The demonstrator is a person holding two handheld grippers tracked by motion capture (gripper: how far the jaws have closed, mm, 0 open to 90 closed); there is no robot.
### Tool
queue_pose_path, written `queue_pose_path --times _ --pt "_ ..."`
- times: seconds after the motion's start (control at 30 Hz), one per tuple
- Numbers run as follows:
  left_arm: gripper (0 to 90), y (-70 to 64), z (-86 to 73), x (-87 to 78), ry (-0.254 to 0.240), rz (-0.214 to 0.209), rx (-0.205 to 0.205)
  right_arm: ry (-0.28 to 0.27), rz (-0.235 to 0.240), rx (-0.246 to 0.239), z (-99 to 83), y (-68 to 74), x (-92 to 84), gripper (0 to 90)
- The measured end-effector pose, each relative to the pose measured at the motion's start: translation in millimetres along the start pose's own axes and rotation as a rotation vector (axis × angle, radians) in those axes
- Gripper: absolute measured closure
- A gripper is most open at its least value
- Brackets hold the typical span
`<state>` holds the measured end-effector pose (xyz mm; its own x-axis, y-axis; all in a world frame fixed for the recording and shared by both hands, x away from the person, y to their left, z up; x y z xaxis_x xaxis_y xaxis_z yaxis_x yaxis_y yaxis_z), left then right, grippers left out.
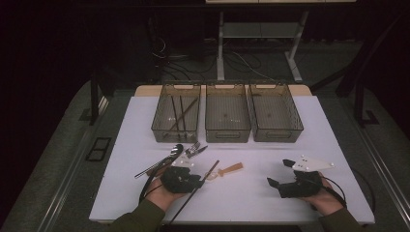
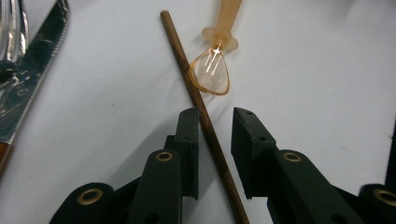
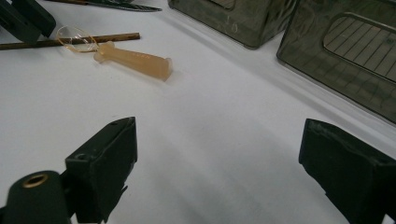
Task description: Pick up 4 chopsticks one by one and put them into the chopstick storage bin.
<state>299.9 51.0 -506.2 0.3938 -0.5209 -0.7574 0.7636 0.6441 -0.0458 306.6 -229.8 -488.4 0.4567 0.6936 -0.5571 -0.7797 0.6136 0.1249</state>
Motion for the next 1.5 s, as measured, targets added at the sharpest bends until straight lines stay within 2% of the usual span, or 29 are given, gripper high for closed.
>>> queue_pose_path --times 0.37,0.6,0.67,0.7,0.77,0.83,0.97,1.07,1.37,1.47,1.5 --pt "78.2 0.8 -1.2 1.9 0.017 0.043 0.058 0.002 0.002 0.0 -0.2 0.5 0.0 11.7" --pt "76.8 14.7 -3.6 -1.3 0.02 0.107 0.032 0.0 0.001 -0.001 0.0 0.5 -0.2 11.7" --pt "76.0 15.6 -4.0 -1.0 0.022 0.109 0.033 0.0 0.002 -0.001 0.1 0.6 -0.2 11.7" --pt "75.3 14.7 -3.8 -0.2 0.017 0.113 0.037 0.0 0.002 -0.001 0.1 0.6 -0.2 11.7" --pt "74.4 13.3 -4.4 -0.4 0.028 0.136 0.072 0.003 0.003 0.0 -0.2 0.7 0.1 11.7" --pt "75.0 11.9 -4.3 0.0 0.031 0.15 0.08 0.005 0.003 -0.007 -0.2 0.6 0.8 11.7" --pt "80.9 13.1 -4.0 0.6 0.028 0.132 0.037 0.012 0.002 -0.01 -0.8 2.0 1.7 11.7" --pt "82.0 14.0 -3.3 0.8 0.026 0.126 0.012 0.013 0.002 -0.012 -0.8 1.9 1.8 11.7" --pt "84.9 15.9 -0.8 1.9 0.032 0.143 0.024 0.006 0.002 -0.015 -0.2 1.4 0.7 11.7" --pt "85.4 18.5 -0.3 1.6 0.029 0.171 0.04 0.007 0.002 -0.017 -0.1 1.3 0.6 11.7" --pt "85.4 18.7 -0.4 1.7 0.031 0.168 0.032 0.007 0.002 -0.018 0.0 1.4 0.6 11.7"
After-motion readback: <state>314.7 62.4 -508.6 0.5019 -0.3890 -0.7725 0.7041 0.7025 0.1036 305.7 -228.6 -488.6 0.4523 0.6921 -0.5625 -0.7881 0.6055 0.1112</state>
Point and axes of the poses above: each handheld gripper's, and its own axes: x roughly forward along the jaws, z roughly out of its top, y roughly to its left, the point moved 9 cm from there along x, roughly forward along the jaws, and after that the axes turned 11 degrees about z, right-handed, at the moved point
